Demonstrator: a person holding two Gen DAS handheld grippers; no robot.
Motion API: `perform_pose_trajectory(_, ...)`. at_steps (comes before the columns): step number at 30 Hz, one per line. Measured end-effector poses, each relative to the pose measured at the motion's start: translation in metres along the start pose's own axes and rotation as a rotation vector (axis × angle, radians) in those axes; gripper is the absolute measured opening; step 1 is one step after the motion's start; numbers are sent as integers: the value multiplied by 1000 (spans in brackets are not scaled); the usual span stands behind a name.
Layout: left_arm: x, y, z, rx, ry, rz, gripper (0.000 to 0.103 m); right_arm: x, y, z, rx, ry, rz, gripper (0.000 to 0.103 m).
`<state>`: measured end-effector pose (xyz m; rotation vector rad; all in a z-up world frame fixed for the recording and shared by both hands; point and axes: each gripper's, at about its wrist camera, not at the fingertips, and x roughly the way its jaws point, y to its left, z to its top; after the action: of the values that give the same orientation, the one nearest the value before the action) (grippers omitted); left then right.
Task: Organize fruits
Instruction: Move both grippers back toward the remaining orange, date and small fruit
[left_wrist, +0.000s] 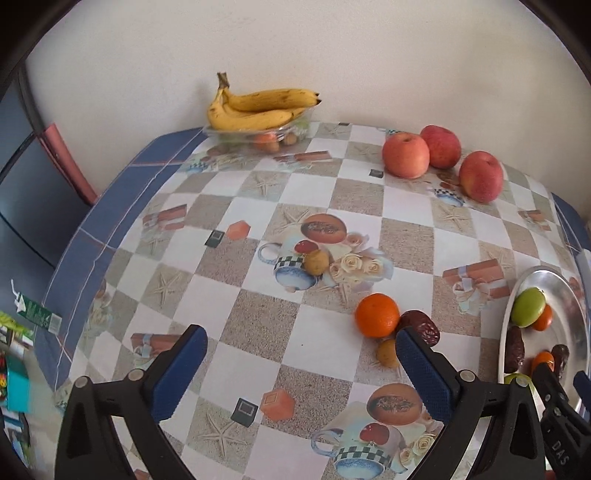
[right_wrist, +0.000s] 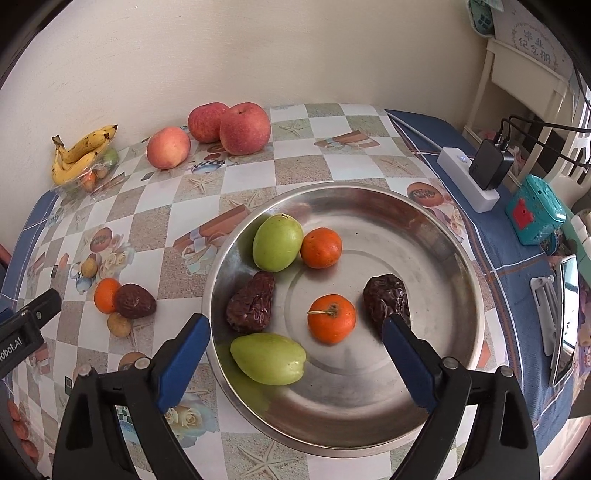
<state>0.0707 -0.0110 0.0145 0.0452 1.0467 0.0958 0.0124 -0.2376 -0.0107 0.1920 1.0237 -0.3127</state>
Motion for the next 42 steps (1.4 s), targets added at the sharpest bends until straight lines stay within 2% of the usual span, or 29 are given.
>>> perform_pose_trajectory(7,16,9,-1,-3,75,10,103,1,2,-1,24,-3,17,95)
perform_pose_trajectory(13,16,14,2,41,10,47,103,-2,1,-1,24,-20,-26,95)
perform_pose_trajectory(16,17,23,7,8,16,-1,103,-6,5,1,9,-46,-48,95)
perform_pose_trajectory(23,22,47,21,-82,3,-70,103,-17,24,8,-14,-110,62,95)
perform_pose_trajectory(33,28,80,47,-186,-50,-149,103,-20,68,21,-93,-131,194,94)
perform_pose_trajectory(42,37,75,57,-141,-32,-195,103,-10,96,29,-107,-85,268,94)
